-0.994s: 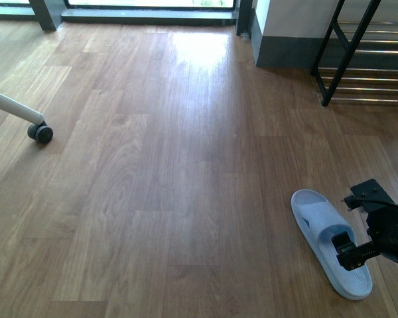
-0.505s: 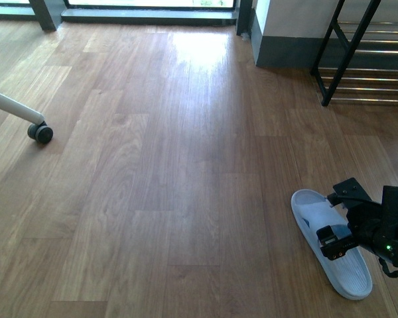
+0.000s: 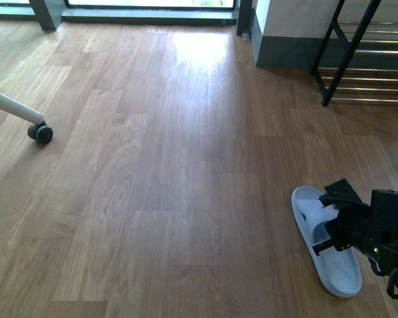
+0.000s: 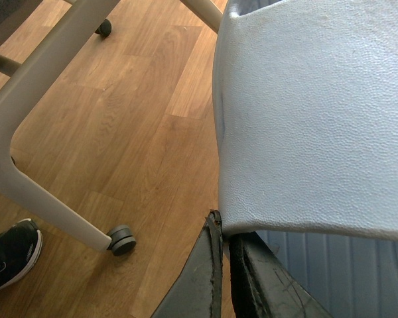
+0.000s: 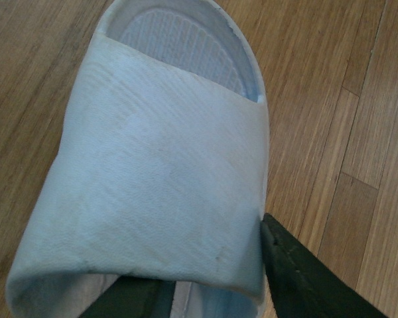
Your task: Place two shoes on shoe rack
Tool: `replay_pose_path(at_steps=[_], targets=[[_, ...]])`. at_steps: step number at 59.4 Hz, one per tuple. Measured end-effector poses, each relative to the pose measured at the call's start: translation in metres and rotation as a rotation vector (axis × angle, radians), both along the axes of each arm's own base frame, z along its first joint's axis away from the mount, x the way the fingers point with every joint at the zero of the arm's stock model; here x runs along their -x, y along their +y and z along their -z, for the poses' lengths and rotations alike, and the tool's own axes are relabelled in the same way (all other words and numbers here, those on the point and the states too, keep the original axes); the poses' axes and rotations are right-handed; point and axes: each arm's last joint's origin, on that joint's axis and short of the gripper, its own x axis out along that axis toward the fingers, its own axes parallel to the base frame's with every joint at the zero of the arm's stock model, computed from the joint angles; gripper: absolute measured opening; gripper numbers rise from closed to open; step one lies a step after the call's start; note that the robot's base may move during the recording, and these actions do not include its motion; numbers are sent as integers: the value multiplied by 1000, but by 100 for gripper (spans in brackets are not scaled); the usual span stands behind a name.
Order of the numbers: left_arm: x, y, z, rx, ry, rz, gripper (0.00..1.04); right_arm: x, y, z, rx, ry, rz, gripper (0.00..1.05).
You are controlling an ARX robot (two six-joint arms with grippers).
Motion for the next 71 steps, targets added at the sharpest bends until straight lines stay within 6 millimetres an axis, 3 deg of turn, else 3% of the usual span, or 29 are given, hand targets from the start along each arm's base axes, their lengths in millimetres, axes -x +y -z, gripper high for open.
replay_pose_path(at_steps=[9,12,16,24,29,32,34,40,42,47,62,71], targets=[[0,0,0,0,0,0,1,5,0,-7,-11,-25,16,1],[0,0,0,0,0,0,1,7,0,-12,-15,-32,21,1],[0,0,0,0,0,0,1,15,1,-34,-14,-67,-10,1],[0,0,0,0,0,0,1,30,-4,-107,24,-161,-100,1],[0,0,0,0,0,0,1,39,-5,-139,52,-198,-131,1],[0,0,0,0,0,0,1,55,-7,-179,87,-236,-178,1],[0,0,0,0,0,0,1,60,-7,-190,95,-247,-186,1],[0,0,0,0,0,0,1,95,-7,-255,137,-323,-241,1],[0,0,0,0,0,0,1,99,-7,-262,139,-332,-246,1],[0,0,0,0,0,0,1,124,-5,-306,148,-420,-265,1],[0,0,0,0,0,0,1,190,6,-366,115,-596,-228,1],[0,0,0,0,0,1,1,198,7,-377,114,-668,-214,1]])
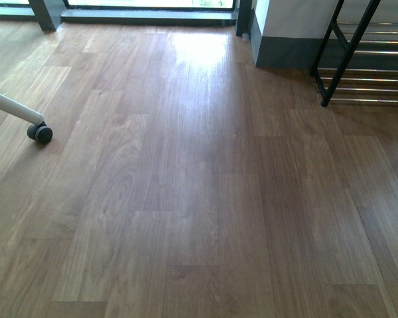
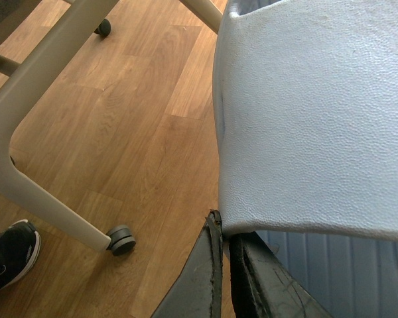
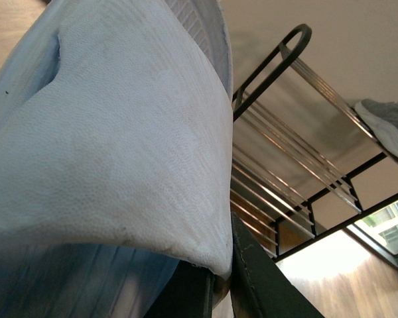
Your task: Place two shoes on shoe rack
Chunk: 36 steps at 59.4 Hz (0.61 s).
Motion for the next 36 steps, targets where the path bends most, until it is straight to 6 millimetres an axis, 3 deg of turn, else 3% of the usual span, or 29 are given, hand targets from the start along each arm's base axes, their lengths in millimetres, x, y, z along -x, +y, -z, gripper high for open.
replay_pose_path(at_steps=[36], targets=[[0,0,0,0,0,-1,1,0,0,2,-5,8,-2,1]])
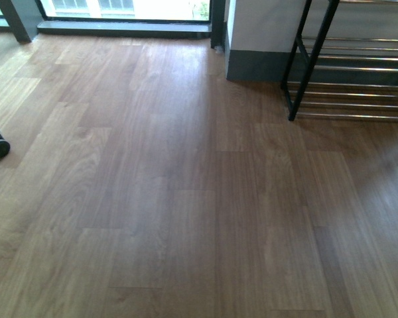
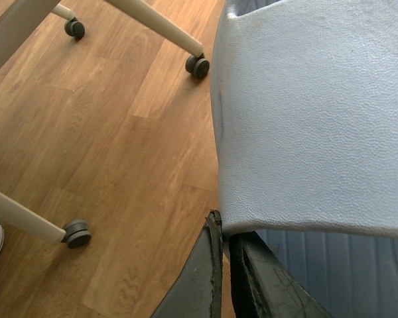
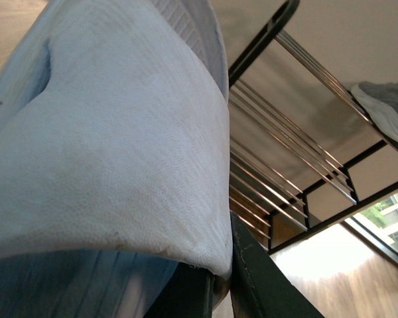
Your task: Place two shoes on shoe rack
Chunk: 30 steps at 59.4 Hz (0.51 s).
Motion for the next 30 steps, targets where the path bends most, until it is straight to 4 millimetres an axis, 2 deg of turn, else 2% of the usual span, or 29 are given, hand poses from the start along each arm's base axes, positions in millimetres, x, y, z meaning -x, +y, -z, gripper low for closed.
replay_pose_path(at_steps=[30], targets=[[1,0,1,2,2,6,1,0,0,1,-2,4,10,1]])
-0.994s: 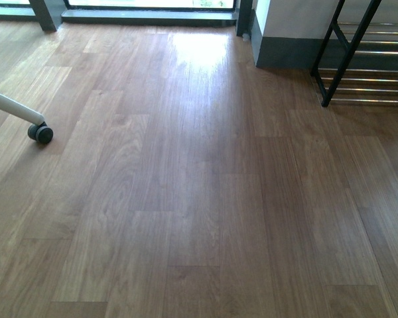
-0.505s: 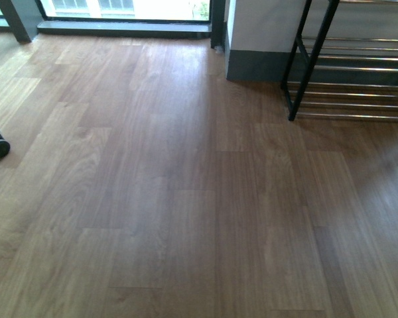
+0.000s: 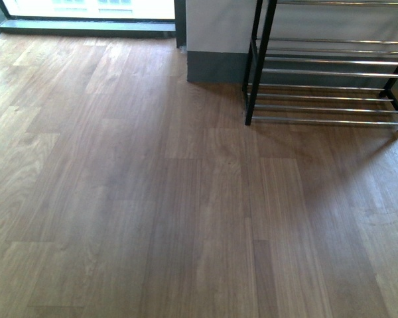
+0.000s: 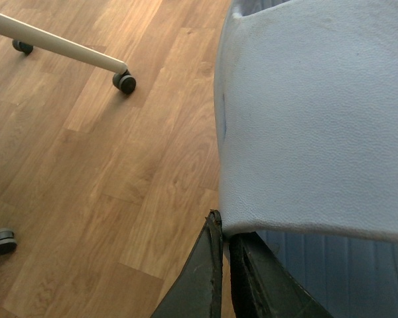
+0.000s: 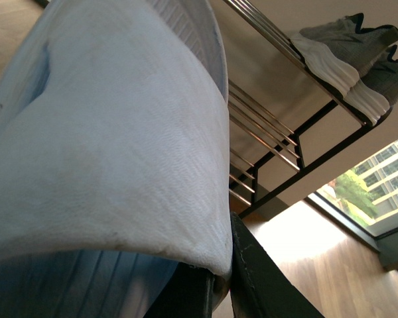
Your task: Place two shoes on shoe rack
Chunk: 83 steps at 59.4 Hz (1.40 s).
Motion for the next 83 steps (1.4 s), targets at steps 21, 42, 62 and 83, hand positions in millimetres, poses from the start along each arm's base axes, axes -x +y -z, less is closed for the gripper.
replay_pose_path(at_steps=[21,42,62,83], targets=[[0,0,0,-1,0,-1,1,0,0,0,-1,0,-6,1],[0,0,0,-1,2,-1,1,0,0,0,-1,3,-6,1],[0,0,0,-1,2,-1,1,0,0,0,-1,2,-6,1],[0,0,0,-4,2,-5,1,0,1,0,-1,-2,-10,1]])
